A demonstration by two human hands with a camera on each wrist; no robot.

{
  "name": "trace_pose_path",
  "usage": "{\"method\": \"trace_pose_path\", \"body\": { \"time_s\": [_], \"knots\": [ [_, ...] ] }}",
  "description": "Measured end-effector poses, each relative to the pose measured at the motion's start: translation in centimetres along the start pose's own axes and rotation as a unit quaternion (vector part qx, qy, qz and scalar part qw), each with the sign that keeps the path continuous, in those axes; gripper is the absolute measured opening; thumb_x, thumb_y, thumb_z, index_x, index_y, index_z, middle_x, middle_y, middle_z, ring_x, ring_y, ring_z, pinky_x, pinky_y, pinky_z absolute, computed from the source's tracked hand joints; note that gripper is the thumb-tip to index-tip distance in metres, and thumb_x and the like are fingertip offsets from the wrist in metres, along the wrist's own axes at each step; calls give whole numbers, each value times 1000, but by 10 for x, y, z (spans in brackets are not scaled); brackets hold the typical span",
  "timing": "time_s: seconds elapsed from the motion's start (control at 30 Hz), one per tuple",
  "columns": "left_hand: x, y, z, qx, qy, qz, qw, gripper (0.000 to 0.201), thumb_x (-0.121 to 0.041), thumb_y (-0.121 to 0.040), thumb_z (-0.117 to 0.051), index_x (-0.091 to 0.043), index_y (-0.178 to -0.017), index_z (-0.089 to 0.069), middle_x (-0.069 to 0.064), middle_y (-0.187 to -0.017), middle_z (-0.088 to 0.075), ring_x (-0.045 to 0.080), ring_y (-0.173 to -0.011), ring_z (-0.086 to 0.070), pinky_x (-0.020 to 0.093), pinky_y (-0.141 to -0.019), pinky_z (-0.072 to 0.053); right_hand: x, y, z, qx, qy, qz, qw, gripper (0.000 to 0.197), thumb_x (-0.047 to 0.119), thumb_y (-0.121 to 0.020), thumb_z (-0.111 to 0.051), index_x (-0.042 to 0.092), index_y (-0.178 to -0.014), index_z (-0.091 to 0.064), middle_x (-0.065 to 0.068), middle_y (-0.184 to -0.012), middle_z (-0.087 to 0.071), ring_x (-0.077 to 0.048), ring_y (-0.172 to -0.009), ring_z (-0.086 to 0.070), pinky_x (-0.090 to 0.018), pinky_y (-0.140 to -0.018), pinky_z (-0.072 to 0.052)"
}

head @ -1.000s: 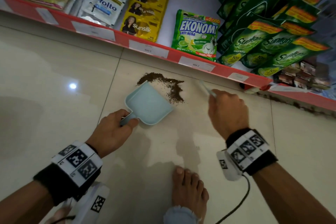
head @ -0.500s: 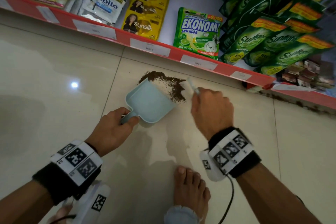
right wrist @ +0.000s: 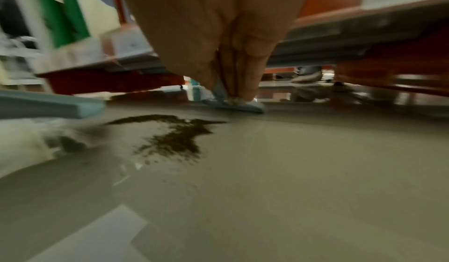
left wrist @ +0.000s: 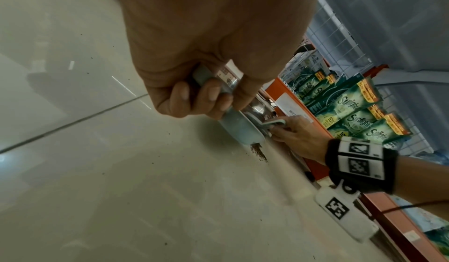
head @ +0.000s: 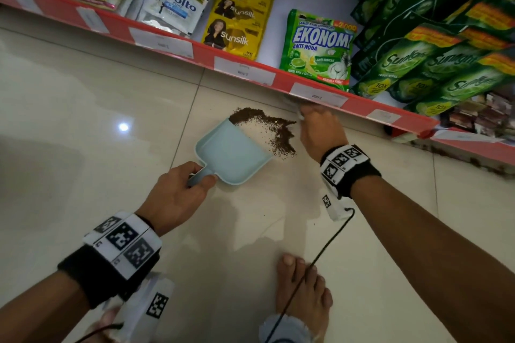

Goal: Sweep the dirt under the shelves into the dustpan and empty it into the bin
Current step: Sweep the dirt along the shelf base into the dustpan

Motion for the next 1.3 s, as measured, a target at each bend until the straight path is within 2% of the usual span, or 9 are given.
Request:
{"method": "trace_pose_path", "body": {
  "time_s": [0.17, 0.37, 0.6, 0.67, 0.8, 0.9, 1.1, 1.2, 1.3],
  "knots": [
    [7, -1, 10, -15, 15, 7, 1000, 27, -33, -96, -60, -8, -88, -60, 0, -69, -56, 16, -65, -51, 29, -62, -40, 52, 35, 23, -7, -135, 150, 979, 31, 13, -99, -48, 11, -127, -62, -9, -115, -69, -28, -93, -64, -37, -82, -53],
    [17, -2, 20, -28, 17, 17, 999, 26, -34, -95, -60, -12, -81, -57, 1, -69, -56, 16, -64, -50, 30, -63, -40, 38, 31, 30, -82, 46, 0, 996, 35, 9, -91, -51, 14, -125, -58, -8, -110, -67, -32, -93, -65, -37, -64, -50],
    [31, 8, 29, -35, 7, 34, 999, 29, -35, -96, -58, -14, -77, -54, 2, -68, -56, 16, -62, -48, 29, -59, -39, 67, -26, -2, -56, 7, -12, 998, 23, 13, -97, -45, 9, -114, -59, -13, -111, -68, -38, -94, -66, -45, -78, -55],
    [34, 11, 32, -38, 11, 37, 999, 30, -35, -96, -58, -10, -78, -55, 4, -68, -56, 17, -62, -48, 31, -61, -39, 82, -39, -7, -46, -26, 29, 998, 25, 12, -96, -46, 10, -116, -61, -15, -114, -67, -38, -98, -65, -43, -81, -52],
    [39, 14, 38, -44, 22, 47, 998, 32, -35, -96, -58, -3, -89, -60, 7, -71, -58, 19, -63, -49, 32, -63, -40, 122, -22, -19, 43, -138, 199, 969, 37, 10, -98, -50, 9, -135, -57, -11, -137, -59, -28, -124, -57, -39, -105, -45],
    [43, 14, 41, -47, 31, 50, 997, 34, -35, -96, -58, -2, -90, -59, 8, -72, -57, 20, -64, -48, 33, -64, -41, 121, 3, -1, 8, -170, 265, 949, 31, 15, -99, -53, 9, -128, -63, -11, -129, -65, -27, -116, -62, -39, -100, -49],
    [43, 13, 40, -42, 26, 45, 998, 35, -36, -96, -57, -2, -90, -59, 8, -72, -58, 20, -66, -49, 33, -65, -42, 99, 4, 14, -78, -23, 167, 983, 38, 11, -97, -48, 12, -134, -55, -9, -129, -63, -31, -112, -61, -43, -82, -56],
    [44, 12, 40, -43, 28, 48, 998, 35, -35, -96, -57, 0, -91, -59, 9, -73, -57, 20, -65, -49, 33, -64, -41, 106, -20, 3, -60, 2, 109, 992, 39, 12, -98, -43, 11, -136, -52, -12, -120, -65, -33, -99, -64, -42, -78, -56],
    [45, 15, 41, -44, 27, 48, 998, 35, -34, -96, -58, 1, -91, -59, 8, -71, -56, 19, -63, -47, 32, -62, -40, 126, -35, -11, -15, -44, 131, 990, 41, 8, -94, -44, 10, -134, -53, -12, -119, -65, -33, -101, -63, -43, -84, -54]
  ]
}}
Point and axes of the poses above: each hand's wrist, its own y-axis away from the middle knuckle, its own z-axis out of the back of the hand, x = y × z, the point moved 10 cm from there along -y, towards the middle knuckle
